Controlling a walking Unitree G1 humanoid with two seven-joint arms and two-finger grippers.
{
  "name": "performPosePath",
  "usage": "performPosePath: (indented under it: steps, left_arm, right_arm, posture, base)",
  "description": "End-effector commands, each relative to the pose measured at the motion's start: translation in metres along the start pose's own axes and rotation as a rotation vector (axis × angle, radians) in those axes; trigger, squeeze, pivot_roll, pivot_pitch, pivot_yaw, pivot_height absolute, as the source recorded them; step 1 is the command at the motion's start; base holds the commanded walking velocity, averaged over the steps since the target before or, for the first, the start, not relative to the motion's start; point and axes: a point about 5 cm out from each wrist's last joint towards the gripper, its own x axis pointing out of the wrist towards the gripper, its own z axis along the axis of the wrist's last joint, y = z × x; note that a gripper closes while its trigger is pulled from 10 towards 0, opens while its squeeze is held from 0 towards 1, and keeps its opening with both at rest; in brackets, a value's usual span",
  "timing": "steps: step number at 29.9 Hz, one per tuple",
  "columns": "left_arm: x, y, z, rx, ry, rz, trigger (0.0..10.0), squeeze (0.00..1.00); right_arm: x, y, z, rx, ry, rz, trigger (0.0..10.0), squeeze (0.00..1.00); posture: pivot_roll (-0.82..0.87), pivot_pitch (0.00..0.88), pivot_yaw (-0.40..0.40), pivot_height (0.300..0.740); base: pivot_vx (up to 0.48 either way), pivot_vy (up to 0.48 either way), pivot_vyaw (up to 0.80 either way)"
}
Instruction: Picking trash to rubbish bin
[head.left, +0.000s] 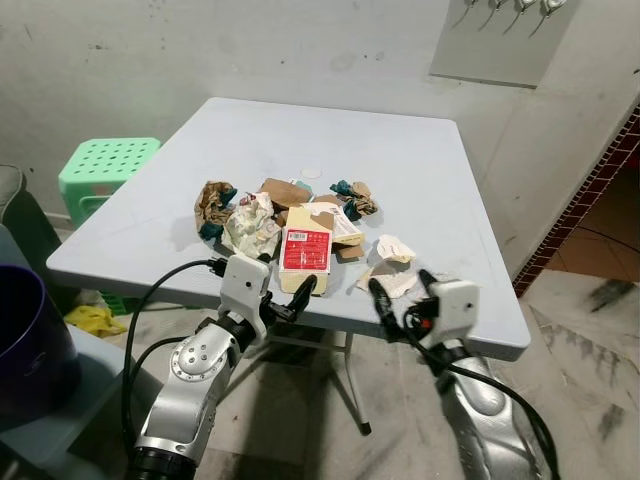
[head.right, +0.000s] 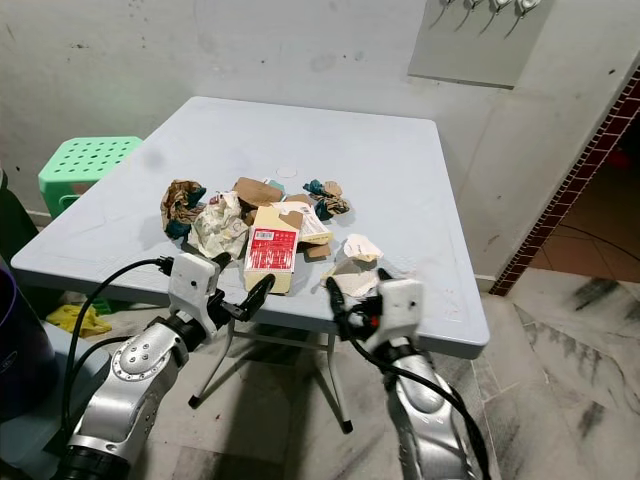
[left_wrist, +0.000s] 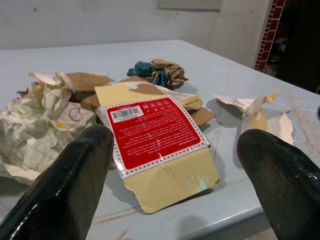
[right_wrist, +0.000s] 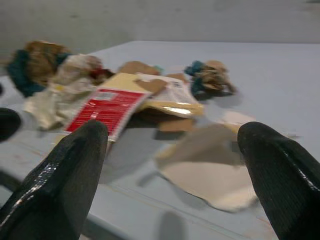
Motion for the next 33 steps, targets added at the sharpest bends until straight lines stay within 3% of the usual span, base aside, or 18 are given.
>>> performPosePath:
  steps: [1, 11, 19, 26, 33]
  left_arm:
    - [0.000, 0.001, 0.004, 0.028, 0.001, -0.015, 10.0, 0.00]
    - [0.002, 0.020, 0.016, 0.074, -0.008, 0.006, 10.0, 0.00]
    - [0.007, 0.017, 0.027, 0.090, -0.033, -0.023, 10.0, 0.00]
    - [0.004, 0.015, 0.027, 0.084, -0.035, -0.021, 10.0, 0.00]
    - [0.003, 0.013, 0.026, 0.077, -0.031, -0.019, 10.0, 0.00]
  right_arm:
    - [0.004, 0.001, -0.002, 0.021, 0.019, 0.018, 10.0, 0.00]
    - [0.034, 0.005, 0.001, 0.116, 0.027, 0.037, 10.0, 0.00]
    - [0.051, 0.002, -0.003, 0.205, 0.045, -0.014, 10.0, 0.00]
    - [0.041, 0.001, -0.008, 0.239, 0.012, 0.001, 10.0, 0.00]
    - [0.018, 0.016, -0.018, 0.274, -0.005, 0.149, 10.0, 0.00]
  posture:
    - [-0.04, 0.000, -0.068, 0.740]
    - [-0.01, 0.000, -0.071, 0.740]
    - [0.01, 0.000, -0.070, 0.740]
    - [0.03, 0.000, -0.076, 0.740]
    - [0.02, 0.000, -0.077, 0.740]
  base:
    - [0.000, 0.000, 0.00]
    - [0.000, 0.000, 0.00]
    - [0.000, 0.000, 0.00]
    - [0.000, 0.000, 0.00]
    - [0.000, 0.000, 0.00]
